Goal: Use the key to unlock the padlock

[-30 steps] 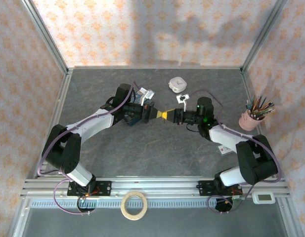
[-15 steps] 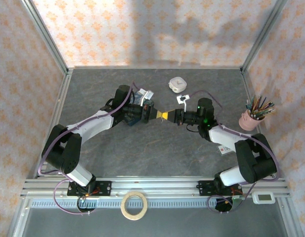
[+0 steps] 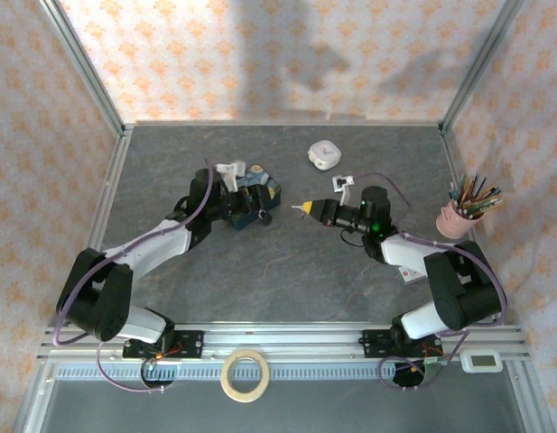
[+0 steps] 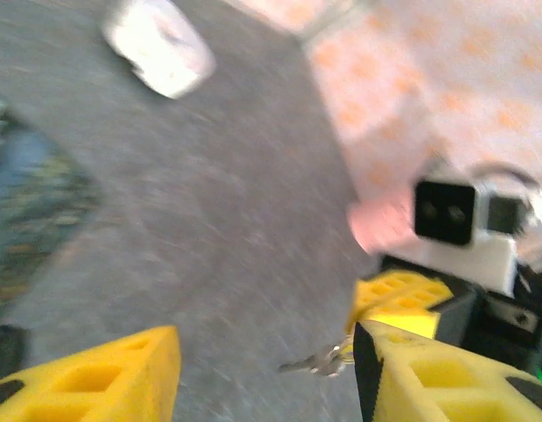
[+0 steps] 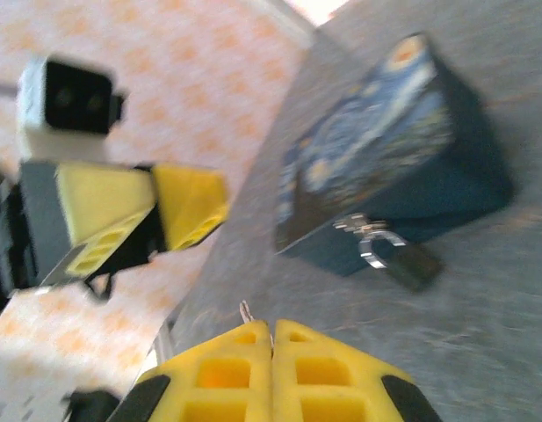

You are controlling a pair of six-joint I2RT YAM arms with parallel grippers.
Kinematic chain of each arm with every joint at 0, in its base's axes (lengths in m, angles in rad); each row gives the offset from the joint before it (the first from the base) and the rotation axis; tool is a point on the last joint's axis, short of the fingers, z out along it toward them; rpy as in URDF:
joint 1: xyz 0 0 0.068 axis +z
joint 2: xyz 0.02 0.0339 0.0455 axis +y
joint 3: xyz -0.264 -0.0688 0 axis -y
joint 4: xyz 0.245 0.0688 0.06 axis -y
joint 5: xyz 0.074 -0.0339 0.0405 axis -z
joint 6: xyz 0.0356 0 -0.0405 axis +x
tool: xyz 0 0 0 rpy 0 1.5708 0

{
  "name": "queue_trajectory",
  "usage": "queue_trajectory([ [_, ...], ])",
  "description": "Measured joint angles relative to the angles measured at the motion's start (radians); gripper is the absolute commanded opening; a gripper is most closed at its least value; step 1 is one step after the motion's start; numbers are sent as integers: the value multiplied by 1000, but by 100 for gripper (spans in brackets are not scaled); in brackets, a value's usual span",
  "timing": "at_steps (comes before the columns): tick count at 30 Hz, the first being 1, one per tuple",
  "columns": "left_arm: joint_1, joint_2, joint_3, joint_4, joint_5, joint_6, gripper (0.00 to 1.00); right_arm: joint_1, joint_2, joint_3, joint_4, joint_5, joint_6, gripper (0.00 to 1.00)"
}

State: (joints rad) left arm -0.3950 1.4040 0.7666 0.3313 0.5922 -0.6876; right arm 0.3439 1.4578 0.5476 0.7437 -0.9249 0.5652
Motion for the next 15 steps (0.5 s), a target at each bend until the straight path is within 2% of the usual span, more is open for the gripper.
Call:
queue_trajectory([
  [4,-114,-63,-126,25,-289,-86,52,-1,-1,-19,-29,169,26,0],
  [7,-223,-68,-177,26,-454,-158,52,-1,-15,-42,-29,266,45,0],
  [10,-270,-40,-200,41,-557,-233,53,-1,-51,-72,-25,353,67,0],
  [15,-272,77,-199,89,-655,-327,54,0,-115,-97,-16,456,82,0],
])
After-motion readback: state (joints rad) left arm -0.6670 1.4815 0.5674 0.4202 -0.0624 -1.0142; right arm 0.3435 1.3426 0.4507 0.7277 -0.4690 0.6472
